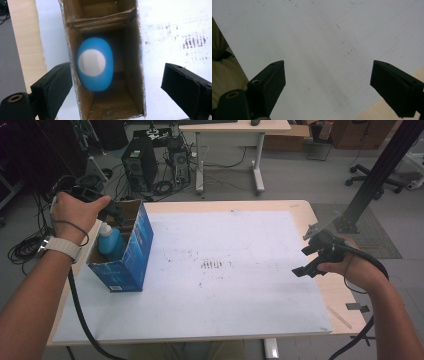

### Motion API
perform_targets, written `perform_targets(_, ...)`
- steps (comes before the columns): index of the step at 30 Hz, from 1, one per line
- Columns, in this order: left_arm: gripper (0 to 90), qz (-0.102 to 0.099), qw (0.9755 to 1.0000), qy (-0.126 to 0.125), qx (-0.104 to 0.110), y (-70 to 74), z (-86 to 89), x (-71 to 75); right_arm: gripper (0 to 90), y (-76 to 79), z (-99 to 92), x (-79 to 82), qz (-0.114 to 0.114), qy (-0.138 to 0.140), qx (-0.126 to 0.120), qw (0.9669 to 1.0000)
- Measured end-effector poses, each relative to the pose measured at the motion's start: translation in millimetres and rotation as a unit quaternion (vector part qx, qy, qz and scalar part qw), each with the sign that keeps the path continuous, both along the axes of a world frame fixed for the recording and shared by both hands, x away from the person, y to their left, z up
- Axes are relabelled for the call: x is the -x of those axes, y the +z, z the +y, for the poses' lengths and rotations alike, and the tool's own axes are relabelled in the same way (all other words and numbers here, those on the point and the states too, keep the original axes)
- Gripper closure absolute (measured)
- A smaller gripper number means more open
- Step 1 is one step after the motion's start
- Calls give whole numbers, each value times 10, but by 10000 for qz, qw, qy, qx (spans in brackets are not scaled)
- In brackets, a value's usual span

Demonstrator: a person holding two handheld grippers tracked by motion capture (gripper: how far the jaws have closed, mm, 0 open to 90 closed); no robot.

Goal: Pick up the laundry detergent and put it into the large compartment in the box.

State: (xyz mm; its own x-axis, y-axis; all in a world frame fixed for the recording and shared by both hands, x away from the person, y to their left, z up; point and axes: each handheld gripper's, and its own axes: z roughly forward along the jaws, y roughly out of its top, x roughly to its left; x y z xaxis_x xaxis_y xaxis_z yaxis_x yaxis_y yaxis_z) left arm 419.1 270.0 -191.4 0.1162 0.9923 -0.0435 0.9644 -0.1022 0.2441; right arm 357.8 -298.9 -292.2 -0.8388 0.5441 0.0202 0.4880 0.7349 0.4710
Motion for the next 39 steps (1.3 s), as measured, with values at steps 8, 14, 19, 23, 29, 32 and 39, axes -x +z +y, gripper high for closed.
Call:
perform_targets(8,98,-131,9998,-174,44,112,-55,26,128,26,12,-2,5,8,8,10000)
perform_targets(14,95,-244,9988,-418,0,253,-125,55,128,43,38,-11,8,31,11,10000)
perform_targets(19,87,-389,9971,-658,67,354,-189,93,128,57,58,-15,12,40,17,10000)
perform_targets(23,71,-440,9953,-857,89,400,-259,124,127,62,68,-21,15,35,-5,10000)
perform_targets(29,72,-590,9916,-1146,82,461,-399,177,128,65,94,-30,36,35,-14,10000)
perform_targets(32,72,-635,9885,-1367,78,470,-481,205,128,69,112,-34,28,48,-19,10000)
perform_targets(39,71,-713,9787,-1926,30,481,-667,287,128,71,156,-47,41,72,-8,10000)
